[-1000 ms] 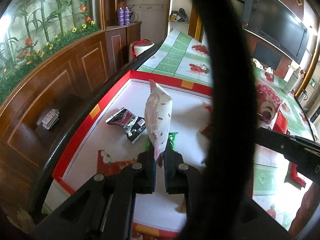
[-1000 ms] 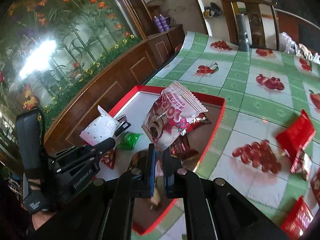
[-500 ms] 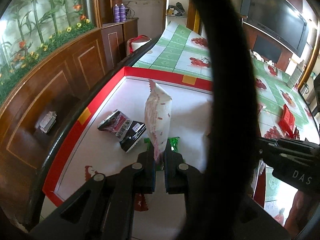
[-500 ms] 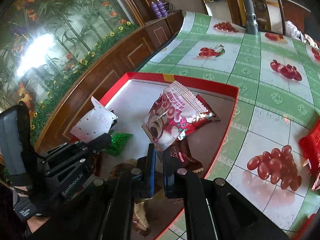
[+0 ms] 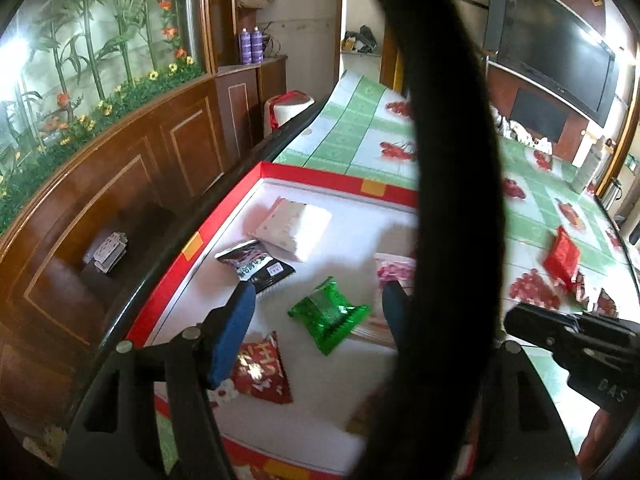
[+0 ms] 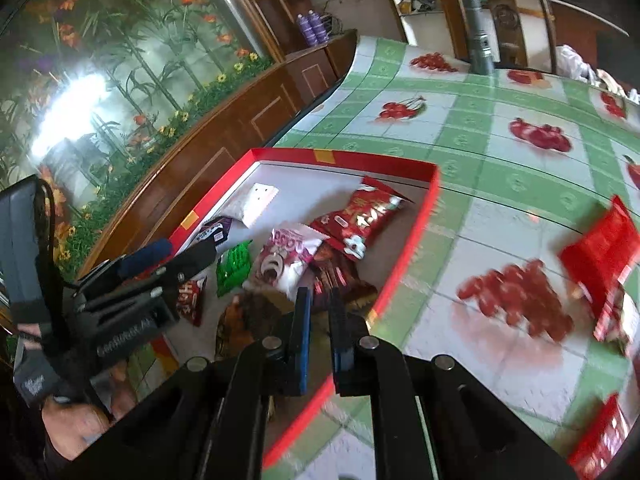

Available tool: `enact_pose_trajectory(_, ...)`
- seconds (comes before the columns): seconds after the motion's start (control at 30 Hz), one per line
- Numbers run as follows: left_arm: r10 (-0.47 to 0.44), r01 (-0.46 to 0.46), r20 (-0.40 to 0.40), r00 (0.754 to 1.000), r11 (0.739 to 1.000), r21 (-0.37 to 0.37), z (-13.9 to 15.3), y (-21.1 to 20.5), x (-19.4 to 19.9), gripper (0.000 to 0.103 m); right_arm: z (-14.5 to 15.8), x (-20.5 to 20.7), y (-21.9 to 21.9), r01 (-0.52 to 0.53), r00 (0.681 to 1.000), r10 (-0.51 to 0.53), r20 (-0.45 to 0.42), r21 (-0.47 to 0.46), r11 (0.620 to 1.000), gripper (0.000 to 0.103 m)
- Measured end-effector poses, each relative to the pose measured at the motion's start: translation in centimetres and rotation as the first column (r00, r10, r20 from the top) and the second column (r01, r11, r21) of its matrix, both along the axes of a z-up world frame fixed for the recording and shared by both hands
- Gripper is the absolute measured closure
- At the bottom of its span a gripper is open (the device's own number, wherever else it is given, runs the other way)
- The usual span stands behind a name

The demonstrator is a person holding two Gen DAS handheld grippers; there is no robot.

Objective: Organize snacks
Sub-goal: 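Open both tools to drop the white bar and Lotso bag into the box, then withdraw both tools from the box toward the remaining snacks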

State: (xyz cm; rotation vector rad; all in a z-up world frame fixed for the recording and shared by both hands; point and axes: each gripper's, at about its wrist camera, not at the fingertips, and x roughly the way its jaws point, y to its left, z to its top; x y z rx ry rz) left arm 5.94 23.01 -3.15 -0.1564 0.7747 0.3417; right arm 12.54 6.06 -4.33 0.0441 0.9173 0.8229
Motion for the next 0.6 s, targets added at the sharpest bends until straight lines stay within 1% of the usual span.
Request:
enact_pose_trajectory(0.03,-0.004,0.004,0.011,1.000,1.000,0.002,0.4,-0.5,-0.4,0.036,0.3,-0.4,-0.7,0.011,1.000,-0.011,0.013,0.006,1.000,0.092)
enact_pose_trajectory(0.07,-0.007,0.007,0.018,1.000,1.000,0.003,0.6,-1.0,-0.6,0.036,0.8,-1.0,-1.9,0.033,0.999,-0.034,0.032,0.016,0.999,0.083)
enact_pose_trajectory(0.13,-0.020,0.020,0.033,0.999,1.000,0.002,1.1,-2.0,-1.0,0.036,1.5,-2.2,-3.7,0.065,0.995,-0.067,0.071,0.033,0.997,0.073)
enact_pose_trajectory(0.2,-0.039,0.039,0.045,0.998,0.999,0.004,1.6,-3.4,-1.4,0.036,2.3,-3.5,-5.8,0.097,0.989,-0.100,0.108,0.037,0.995,0.073)
enact_pose_trajectory(0.33,-0.092,0.091,0.065,0.994,0.996,0.019,2.5,-6.9,-2.1,0.036,3.3,-5.2,-9.4,0.156,0.975,-0.161,0.151,0.047,0.987,0.072)
enact_pose_trajectory(0.47,-0.150,0.148,0.078,0.986,0.988,0.031,3.2,-10.5,-2.7,0.036,3.6,-6.9,-13.2,0.227,0.954,-0.231,0.192,0.042,0.973,0.059)
enact_pose_trajectory(0.6,-0.224,0.221,0.079,0.971,0.974,0.050,3.6,-14.6,-3.0,0.036,3.5,-7.9,-17.1,0.294,0.935,-0.298,0.193,0.049,0.955,0.059)
